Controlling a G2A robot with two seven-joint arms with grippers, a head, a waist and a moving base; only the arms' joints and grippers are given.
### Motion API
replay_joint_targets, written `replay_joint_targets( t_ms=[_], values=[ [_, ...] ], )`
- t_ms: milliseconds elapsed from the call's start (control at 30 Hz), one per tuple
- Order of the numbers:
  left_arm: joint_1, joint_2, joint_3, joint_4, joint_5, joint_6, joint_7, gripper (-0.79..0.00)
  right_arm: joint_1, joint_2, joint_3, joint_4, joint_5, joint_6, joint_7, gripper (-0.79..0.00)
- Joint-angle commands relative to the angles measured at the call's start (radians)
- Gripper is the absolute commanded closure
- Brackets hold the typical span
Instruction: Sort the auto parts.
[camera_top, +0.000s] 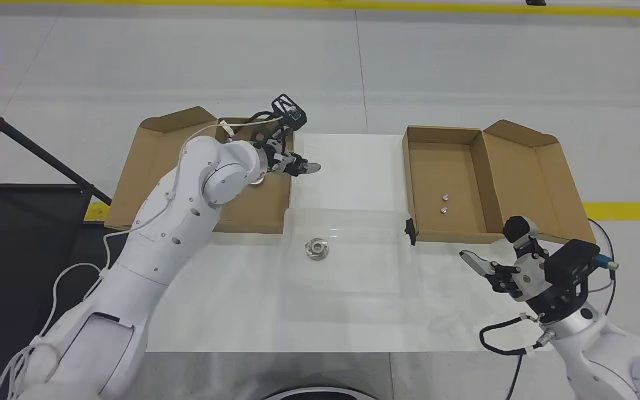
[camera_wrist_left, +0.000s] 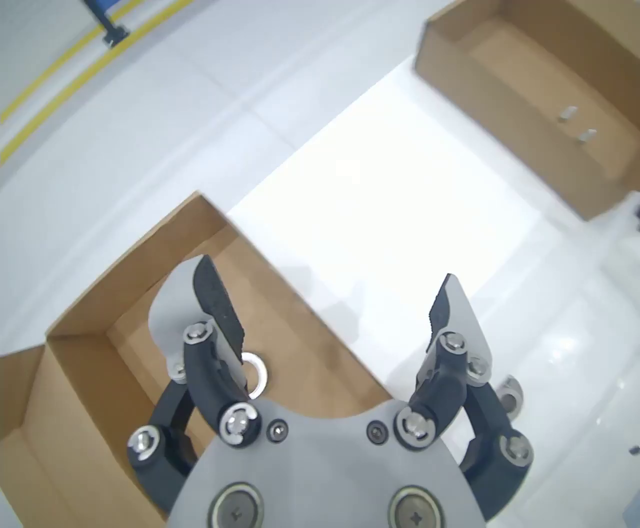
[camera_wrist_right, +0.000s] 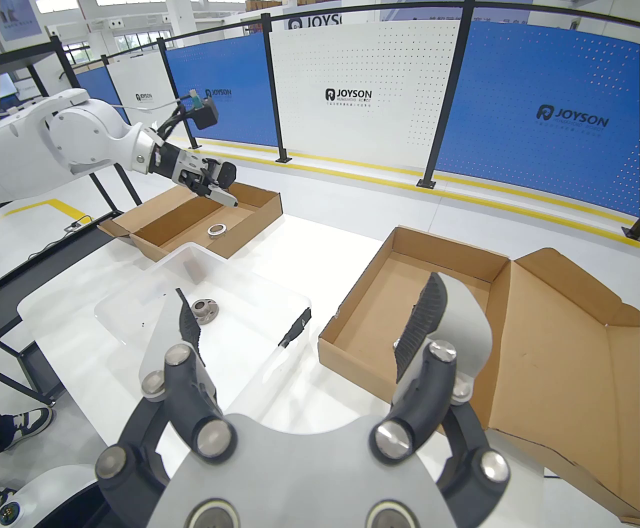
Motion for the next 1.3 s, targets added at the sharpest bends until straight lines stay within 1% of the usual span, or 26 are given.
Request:
replay_joint_targets(
  t_ms=[0,100,200,267,467,533,767,867,933,1033,1200,1233,1267],
  values=[
    [0.052,0.014,-0.022,-0.107,-0.014,-0.103,-0.003,-0.785,0.0,0.0,0.0,0.0,0.0,0.0,0.0,-0.785],
    [0.104,0.03,-0.033,-0.219,0.02,-0.181,-0.033,-0.785,0.0,0.0,0.0,0.0,0.0,0.0,0.0,-0.785],
    [0.142,0.039,-0.024,-0.304,0.03,-0.25,-0.068,-0.785,0.0,0.0,0.0,0.0,0.0,0.0,0.0,-0.785],
    [0.159,0.044,-0.01,-0.346,0.029,-0.305,-0.097,-0.785,0.0,0.0,0.0,0.0,0.0,0.0,0.0,-0.785],
    [0.172,0.052,0.036,-0.431,-0.031,-0.402,-0.207,-0.785,0.0,0.0,0.0,0.0,0.0,0.0,0.0,-0.785],
    [0.167,0.055,0.037,-0.449,-0.022,-0.388,-0.241,-0.785,0.0,0.0,0.0,0.0,0.0,0.0,0.0,-0.785],
    [0.167,0.055,0.037,-0.449,-0.022,-0.388,-0.241,-0.785,0.0,0.0,0.0,0.0,0.0,0.0,0.0,-0.785],
    [0.184,0.057,0.036,-0.433,-0.036,-0.382,-0.224,-0.785,0.0,0.0,0.0,0.0,0.0,0.0,0.0,-0.785],
    [0.187,0.059,0.048,-0.434,-0.039,-0.389,-0.242,-0.785,0.0,0.0,0.0,0.0,0.0,0.0,0.0,-0.785],
    [0.175,0.058,0.082,-0.44,-0.039,-0.385,-0.293,-0.785,0.0,0.0,0.0,0.0,0.0,0.0,0.0,-0.785],
    [0.126,0.056,0.183,-0.434,-0.064,-0.34,-0.338,-0.782,0.0,0.0,0.0,0.0,0.0,0.0,0.0,-0.785],
    [0.114,0.057,0.202,-0.43,-0.076,-0.331,-0.347,-0.751,0.0,0.0,0.0,0.0,0.0,0.0,0.0,-0.785],
    [0.102,0.058,0.22,-0.423,-0.088,-0.323,-0.355,-0.686,0.0,0.0,0.0,0.0,0.0,0.0,0.0,-0.785]
  ],
)
